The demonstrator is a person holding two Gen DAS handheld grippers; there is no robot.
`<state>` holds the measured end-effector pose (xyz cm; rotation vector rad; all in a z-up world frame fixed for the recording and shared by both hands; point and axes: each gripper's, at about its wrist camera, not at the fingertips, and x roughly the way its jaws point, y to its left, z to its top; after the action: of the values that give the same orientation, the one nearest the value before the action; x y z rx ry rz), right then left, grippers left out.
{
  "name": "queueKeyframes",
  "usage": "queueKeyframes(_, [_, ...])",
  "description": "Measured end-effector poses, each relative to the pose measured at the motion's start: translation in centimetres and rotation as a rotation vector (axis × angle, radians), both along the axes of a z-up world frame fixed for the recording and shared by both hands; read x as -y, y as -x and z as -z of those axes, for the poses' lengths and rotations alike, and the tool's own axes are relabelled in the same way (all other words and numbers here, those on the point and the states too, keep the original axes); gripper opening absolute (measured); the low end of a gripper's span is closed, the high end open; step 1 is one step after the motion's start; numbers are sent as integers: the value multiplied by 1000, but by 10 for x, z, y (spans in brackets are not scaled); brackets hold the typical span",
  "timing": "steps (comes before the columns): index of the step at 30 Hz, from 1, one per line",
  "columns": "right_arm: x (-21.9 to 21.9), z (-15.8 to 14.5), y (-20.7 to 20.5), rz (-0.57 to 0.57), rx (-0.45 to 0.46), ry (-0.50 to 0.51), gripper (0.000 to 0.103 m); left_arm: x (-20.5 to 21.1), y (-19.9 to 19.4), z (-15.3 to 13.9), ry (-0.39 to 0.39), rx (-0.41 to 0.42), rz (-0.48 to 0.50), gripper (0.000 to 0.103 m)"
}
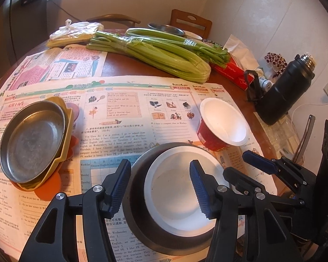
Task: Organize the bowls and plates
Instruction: 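Carry the nested bowls with the left gripper toward the second paper bowl, then scoop the second paper bowl into the nested bowls with the left gripper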
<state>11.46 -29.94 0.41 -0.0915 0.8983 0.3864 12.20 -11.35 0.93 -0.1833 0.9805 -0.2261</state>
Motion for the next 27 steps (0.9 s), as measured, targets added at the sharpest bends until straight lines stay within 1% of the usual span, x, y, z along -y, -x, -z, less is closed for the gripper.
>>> queueKeyframes(4, [7, -2, -3, 23, 7, -9, 52, 4, -3, -4, 0, 15, 8, 59])
queueKeyframes(5, [9, -2, -5, 29, 5, -14, 53, 5, -4, -5, -2, 16, 9, 61])
queueKeyframes(6, [12, -2, -7, 41, 4, -12, 54, 6, -5, -5, -2, 18, 11, 68])
queueKeyframes(7, [13, -2, -8, 49, 5, -10, 55, 7, -7, -5, 0, 20, 16, 70])
queueKeyframes(12, [23, -2, -16, 84, 4, -16, 56, 11, -15, -5, 12, 9, 24, 70])
queueKeyframes(16, [33, -2, -22, 112, 7, -18, 56, 17, -25, -6, 6, 7, 36, 70])
queueKeyframes(27, [56, 1, -46, 182, -18, -32, 56, 42, -63, -7, 13, -11, 76, 70])
